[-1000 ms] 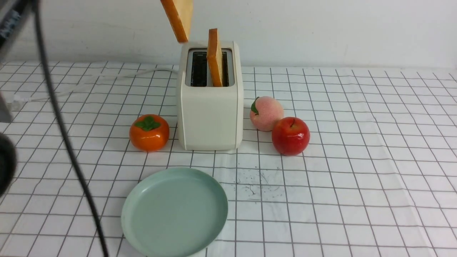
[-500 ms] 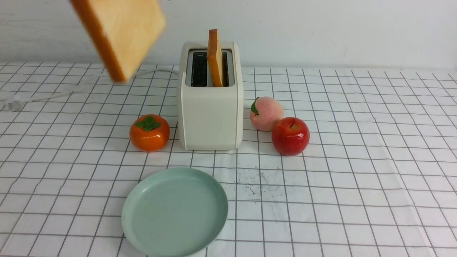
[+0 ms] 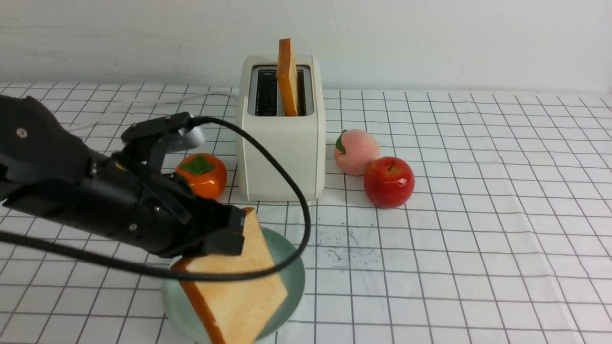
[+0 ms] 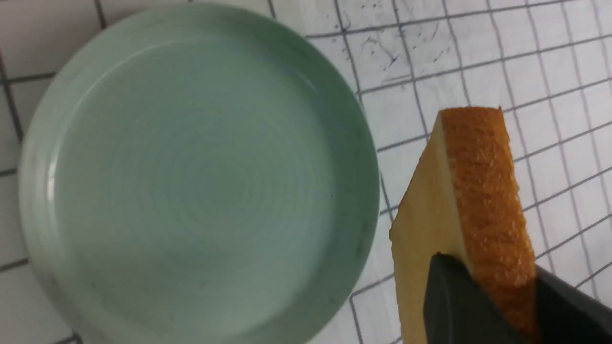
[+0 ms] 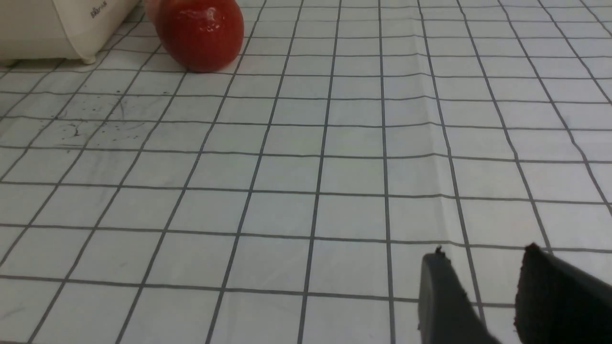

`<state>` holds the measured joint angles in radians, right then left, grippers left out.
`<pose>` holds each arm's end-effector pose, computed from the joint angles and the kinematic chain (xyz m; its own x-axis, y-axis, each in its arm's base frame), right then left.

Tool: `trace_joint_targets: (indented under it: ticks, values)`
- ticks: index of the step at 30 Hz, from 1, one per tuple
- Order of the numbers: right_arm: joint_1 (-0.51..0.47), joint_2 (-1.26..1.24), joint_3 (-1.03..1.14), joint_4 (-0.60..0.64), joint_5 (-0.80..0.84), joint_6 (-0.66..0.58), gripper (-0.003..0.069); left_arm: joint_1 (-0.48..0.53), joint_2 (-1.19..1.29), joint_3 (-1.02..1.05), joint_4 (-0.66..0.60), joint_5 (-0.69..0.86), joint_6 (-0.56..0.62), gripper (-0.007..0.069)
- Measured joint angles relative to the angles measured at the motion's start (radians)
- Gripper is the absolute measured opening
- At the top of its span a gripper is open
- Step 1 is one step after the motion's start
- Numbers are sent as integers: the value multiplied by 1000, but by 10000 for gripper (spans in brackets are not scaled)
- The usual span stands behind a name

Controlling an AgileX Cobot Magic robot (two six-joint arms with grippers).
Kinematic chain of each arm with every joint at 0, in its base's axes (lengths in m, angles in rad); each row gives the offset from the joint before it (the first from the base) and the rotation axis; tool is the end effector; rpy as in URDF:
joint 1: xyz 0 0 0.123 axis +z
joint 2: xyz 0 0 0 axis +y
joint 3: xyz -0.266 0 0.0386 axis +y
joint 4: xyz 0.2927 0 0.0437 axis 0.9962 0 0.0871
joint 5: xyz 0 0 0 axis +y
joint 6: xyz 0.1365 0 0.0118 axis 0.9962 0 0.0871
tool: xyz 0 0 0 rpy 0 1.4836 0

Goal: Take toasted bread from bread machine on white checkered table place on plate.
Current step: 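Place the slice of bread on the plate with the left gripper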

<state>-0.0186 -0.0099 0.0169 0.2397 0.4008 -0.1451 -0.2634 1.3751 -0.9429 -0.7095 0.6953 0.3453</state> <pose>0.1567 0.0098 0.1588 -0.3097 0.0816 -0.9473 -0.0462 0.9938 0.1007 0.3197 -0.1455 0.2102 -0.8544 0.0089 -0.5195 0.2912 0.8362 -0.4646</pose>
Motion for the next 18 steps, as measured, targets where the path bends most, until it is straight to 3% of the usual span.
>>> trace_joint_targets:
  ticks: [5,8,18]
  values:
    - [0,0,0,0,0,0,240,193,21,0,-210,88,250,95]
    - [0,0,0,0,0,0,240,253,63,0,-280,120,329,95]
    - [0,0,0,0,0,-1,240,161,216,1,-394,41,480,95]
